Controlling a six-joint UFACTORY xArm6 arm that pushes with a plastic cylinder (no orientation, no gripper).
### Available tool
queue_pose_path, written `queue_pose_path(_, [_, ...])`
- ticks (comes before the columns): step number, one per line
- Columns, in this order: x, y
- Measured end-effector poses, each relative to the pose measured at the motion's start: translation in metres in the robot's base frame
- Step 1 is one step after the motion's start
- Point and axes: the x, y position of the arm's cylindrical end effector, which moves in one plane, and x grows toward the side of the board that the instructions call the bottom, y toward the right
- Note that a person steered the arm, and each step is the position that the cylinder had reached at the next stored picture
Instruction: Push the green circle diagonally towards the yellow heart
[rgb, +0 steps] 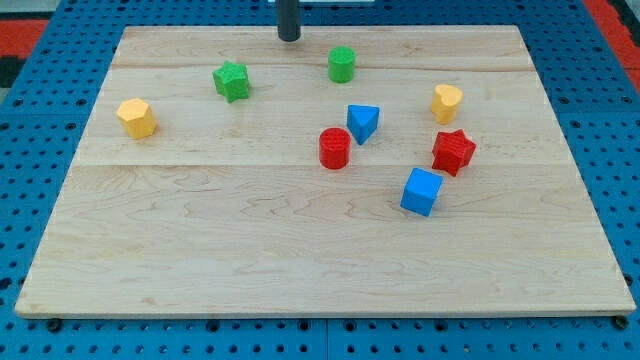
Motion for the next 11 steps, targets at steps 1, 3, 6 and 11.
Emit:
queue_pose_path(1, [0.021,0.011])
queue_pose_path(3, [0.053,0.066])
queue_pose_path(6, [0.049,0.055])
queue_pose_path(11, [0.085,-0.166])
